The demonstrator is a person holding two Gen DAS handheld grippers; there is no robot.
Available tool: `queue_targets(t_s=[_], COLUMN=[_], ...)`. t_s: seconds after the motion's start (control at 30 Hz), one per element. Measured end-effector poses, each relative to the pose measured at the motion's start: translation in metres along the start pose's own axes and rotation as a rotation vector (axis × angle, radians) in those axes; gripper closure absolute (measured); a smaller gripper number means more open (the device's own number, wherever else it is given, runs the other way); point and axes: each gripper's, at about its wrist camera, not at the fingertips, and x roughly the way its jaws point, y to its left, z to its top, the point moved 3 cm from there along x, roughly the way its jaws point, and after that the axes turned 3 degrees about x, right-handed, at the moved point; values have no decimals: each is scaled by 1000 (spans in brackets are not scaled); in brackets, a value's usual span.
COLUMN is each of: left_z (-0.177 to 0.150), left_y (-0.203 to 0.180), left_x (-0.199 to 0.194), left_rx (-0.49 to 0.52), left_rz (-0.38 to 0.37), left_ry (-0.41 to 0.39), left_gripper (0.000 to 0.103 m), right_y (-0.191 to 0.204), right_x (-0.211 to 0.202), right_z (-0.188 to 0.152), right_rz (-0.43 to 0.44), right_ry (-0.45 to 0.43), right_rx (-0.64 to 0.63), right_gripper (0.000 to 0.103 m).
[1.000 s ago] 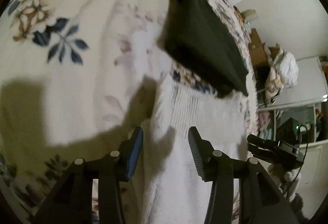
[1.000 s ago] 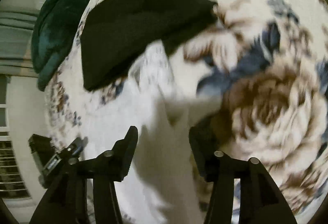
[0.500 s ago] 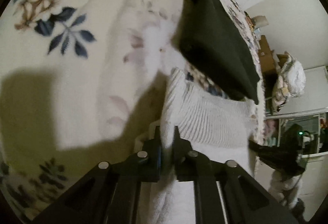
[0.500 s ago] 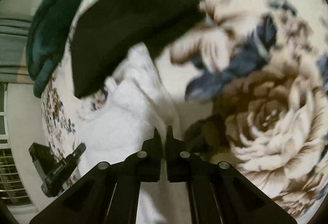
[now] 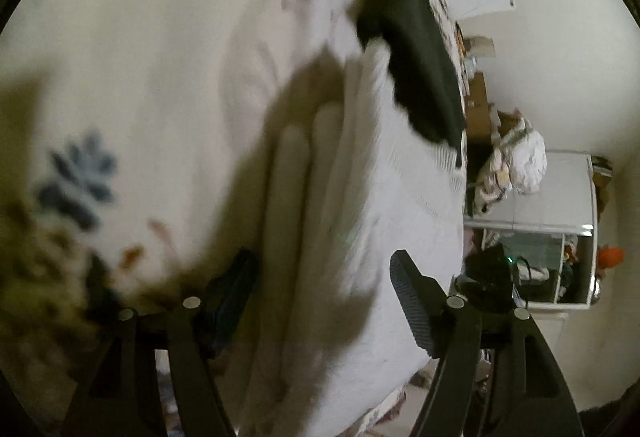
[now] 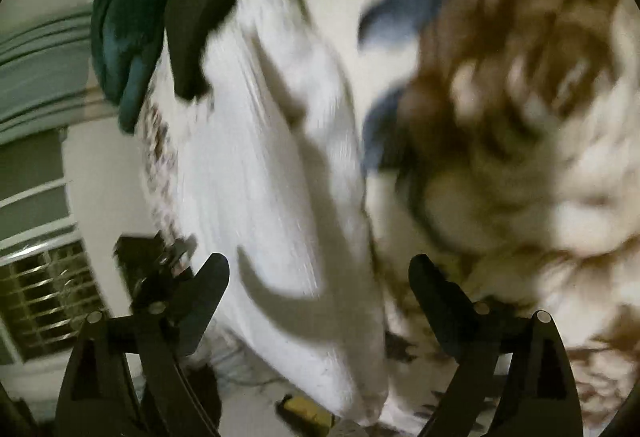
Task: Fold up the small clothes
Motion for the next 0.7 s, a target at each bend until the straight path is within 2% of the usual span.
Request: queue_targets(t_s=[0.1, 0.2, 0.23, 0.27, 0.3, 0.33, 0.37, 0.4, 0.5, 0.6, 0.7], left_z=[3, 9, 11, 11, 10, 10, 10, 8, 4, 4, 17], left_y=[0, -9, -12, -17, -20, -26, -33, -38, -62, -86, -118], left_x=[15, 17, 13, 13, 8, 4, -1, -2, -15, -23, -44], left_rx=[15, 19, 33, 49, 58, 70, 91, 101, 145, 184, 218], left_rz=[-4, -33, -29, -19, -16, -11, 4, 11, 14, 12, -17], left_ry=[20, -5, -17, -25, -32, -50, -68, -77, -99, -113, -144], left_gripper=[36, 38, 43, 68, 75, 76, 78, 78, 79, 79, 79], right_y=[-10, -12, -11, -10, -7, -3, -1, 1, 11, 32, 57], right_x=[31, 54, 58, 62, 63, 64, 66, 65, 58, 45, 12], right_z=[-5, -4, -3, -2, -1, -2, -2, -4, -12, -24, -32], right_rz=[93, 135, 136, 141, 140, 138, 121, 101, 80, 68, 94], right_ry=[80, 109, 106, 101, 93, 73, 61, 49, 3, -37, -88], right_rx=[20, 35, 43, 52, 53, 47, 39, 34, 12, -35, -70], right_gripper=[9, 5, 5, 6, 13, 21, 36, 44, 54, 56, 56])
